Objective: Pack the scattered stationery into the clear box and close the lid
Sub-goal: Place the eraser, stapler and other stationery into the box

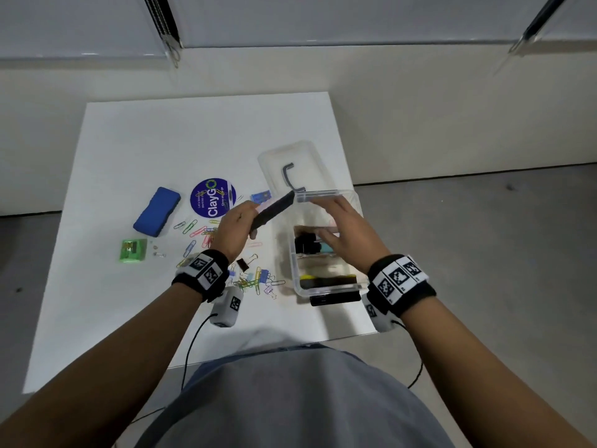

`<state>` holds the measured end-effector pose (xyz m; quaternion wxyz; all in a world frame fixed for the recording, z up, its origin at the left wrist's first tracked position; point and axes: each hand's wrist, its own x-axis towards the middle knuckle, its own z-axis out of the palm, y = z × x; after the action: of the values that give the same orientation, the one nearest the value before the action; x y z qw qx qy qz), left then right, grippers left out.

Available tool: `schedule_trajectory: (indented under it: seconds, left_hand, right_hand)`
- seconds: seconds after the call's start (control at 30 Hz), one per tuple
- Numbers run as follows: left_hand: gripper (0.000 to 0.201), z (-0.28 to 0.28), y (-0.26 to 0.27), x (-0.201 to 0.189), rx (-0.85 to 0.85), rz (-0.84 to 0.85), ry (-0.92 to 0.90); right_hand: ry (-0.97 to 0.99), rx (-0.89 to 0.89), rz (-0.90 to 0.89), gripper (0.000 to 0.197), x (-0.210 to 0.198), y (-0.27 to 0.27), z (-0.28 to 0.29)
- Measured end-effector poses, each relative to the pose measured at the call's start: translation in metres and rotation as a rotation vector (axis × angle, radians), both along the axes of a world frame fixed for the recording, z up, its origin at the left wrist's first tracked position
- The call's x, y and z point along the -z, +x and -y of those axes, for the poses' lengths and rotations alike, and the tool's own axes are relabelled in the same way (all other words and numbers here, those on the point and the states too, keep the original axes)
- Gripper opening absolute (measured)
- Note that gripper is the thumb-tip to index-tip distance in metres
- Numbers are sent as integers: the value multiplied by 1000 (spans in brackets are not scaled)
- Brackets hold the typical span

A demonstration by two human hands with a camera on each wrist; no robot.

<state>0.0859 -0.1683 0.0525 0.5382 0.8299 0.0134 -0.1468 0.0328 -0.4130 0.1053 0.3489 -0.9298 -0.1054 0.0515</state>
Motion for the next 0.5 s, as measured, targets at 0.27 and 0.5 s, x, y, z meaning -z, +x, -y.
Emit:
schedule_trajectory:
  seconds: [0.27,0.5]
  left_hand:
    - [32,51,-2,-33,319,-25,-71]
    - [52,62,5,20,184,-2,346]
  right_hand:
    - [-227,-120,-42,25,-7,11,6]
    - [-547,-228,-281,43,20,-27,21]
